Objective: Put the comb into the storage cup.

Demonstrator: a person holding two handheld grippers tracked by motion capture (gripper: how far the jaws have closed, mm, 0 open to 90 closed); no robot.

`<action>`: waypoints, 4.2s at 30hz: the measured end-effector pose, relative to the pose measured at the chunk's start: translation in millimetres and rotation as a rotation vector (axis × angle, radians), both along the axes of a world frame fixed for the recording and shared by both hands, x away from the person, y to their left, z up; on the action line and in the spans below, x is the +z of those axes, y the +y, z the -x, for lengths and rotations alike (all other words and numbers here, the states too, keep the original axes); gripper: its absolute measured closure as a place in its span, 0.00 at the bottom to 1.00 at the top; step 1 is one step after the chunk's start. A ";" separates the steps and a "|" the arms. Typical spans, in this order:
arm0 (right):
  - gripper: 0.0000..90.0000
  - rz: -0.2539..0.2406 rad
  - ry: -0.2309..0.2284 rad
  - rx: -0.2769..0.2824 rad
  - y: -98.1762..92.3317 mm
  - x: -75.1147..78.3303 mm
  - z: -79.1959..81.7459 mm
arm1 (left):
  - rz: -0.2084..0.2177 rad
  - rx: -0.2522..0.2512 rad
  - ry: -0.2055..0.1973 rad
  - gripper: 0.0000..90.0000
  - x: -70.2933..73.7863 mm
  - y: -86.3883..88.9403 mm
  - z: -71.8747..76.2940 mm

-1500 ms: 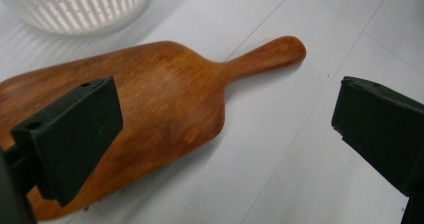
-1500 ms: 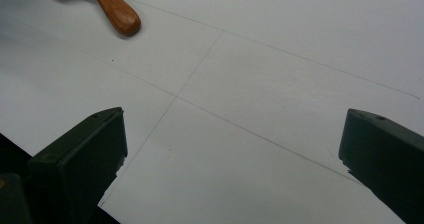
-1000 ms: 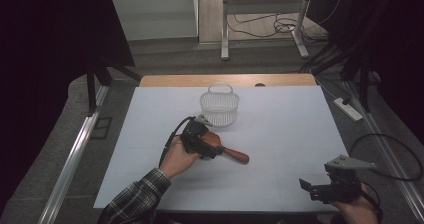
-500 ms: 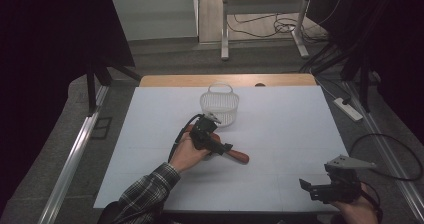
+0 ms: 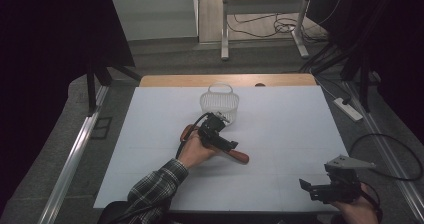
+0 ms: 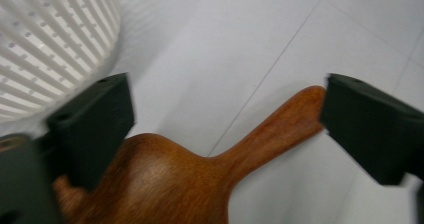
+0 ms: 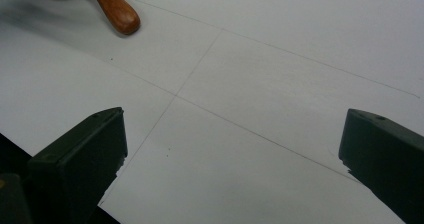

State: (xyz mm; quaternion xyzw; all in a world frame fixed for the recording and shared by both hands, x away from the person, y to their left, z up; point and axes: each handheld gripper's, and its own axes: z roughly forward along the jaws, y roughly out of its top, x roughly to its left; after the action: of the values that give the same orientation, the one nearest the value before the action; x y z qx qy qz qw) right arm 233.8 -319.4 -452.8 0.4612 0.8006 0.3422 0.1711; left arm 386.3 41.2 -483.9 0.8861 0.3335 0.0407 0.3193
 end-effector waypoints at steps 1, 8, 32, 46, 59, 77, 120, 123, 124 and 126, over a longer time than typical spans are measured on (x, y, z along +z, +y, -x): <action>0.00 -0.001 0.000 0.000 0.1 -0.1 0.0 | 0.000 0.003 0.006 0.24 -0.3 0.8 -0.5; 0.00 0.001 0.000 0.002 0.3 -0.1 -0.1 | 0.016 0.016 0.032 0.69 -1.0 4.3 -3.9; 0.00 0.009 0.006 0.004 0.9 -0.5 -0.5 | -0.075 0.122 0.041 0.99 -14.8 14.4 -26.1; 0.00 0.010 0.005 0.004 1.0 -0.4 0.1 | -0.105 0.123 0.067 0.99 -14.6 12.4 -23.8; 0.00 0.011 0.002 0.002 0.7 -0.4 1.1 | -0.106 0.108 0.086 0.99 -13.9 19.7 -12.7; 0.00 0.010 0.000 0.000 0.6 -0.3 1.2 | -0.087 0.070 0.100 0.99 -13.6 15.4 14.7; 0.00 0.017 0.002 0.004 1.8 -0.4 0.8 | -0.128 0.010 0.229 0.99 -22.2 48.9 71.6; 0.00 0.018 0.003 0.005 2.1 -0.4 0.7 | -0.133 0.023 0.235 0.99 -22.9 57.7 75.1; 0.00 0.018 0.004 0.005 2.1 -0.4 0.7 | -0.133 0.023 0.235 0.99 -22.9 57.7 75.1; 0.00 0.018 0.004 0.005 2.2 -0.4 0.6 | -0.135 0.031 0.238 0.99 -23.1 62.9 76.5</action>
State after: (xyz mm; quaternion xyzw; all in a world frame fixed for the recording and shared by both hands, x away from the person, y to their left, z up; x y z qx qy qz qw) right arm 233.2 -317.2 -453.2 0.4585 0.8050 0.3345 0.1728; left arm 309.8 104.1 -507.1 0.8989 0.3792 -0.0374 0.2166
